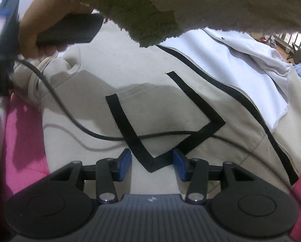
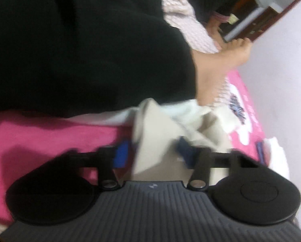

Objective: Fold clothes

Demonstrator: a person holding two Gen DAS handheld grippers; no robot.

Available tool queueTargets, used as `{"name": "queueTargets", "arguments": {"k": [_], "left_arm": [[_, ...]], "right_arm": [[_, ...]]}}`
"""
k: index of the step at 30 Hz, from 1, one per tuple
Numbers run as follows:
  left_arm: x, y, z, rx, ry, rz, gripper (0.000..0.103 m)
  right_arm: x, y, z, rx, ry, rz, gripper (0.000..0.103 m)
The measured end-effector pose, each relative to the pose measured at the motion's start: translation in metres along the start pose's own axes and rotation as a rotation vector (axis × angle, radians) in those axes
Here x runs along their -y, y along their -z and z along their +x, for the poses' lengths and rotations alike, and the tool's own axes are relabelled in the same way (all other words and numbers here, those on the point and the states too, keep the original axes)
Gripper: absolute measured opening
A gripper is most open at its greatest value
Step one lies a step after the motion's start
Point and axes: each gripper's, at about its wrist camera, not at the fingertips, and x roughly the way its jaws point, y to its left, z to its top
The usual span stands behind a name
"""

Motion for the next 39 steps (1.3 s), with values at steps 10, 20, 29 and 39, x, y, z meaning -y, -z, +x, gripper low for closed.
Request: {"name": "queueTargets", "arguments": {"k": [10,20,29,39], "left_arm": [[-0.026,-0.001,-0.049,0.188,-0.037,-0.035,0.062],[-0.057,-0.004,-0.078,0.221,-0.197,-0.120,0.065],[-0.059,0.006,-0.074,0.175,-0.158,-0.162,0.066],[-0.074,0.021,-0.047,0.071,-0.086,-0.270,0.066]], "right_arm": [[0.124,0.013,-0.105,0.150,0.040,0.638,0.007],[0.190,0.017,-0.234,0.359,-0.191,1.097,0.007],[0.185,-0.049,-0.246,0.459,-0.561,1.327,0.007],[0.127,-0.146,-0.148,0.340,-0.796,1.131,0.008]]}}
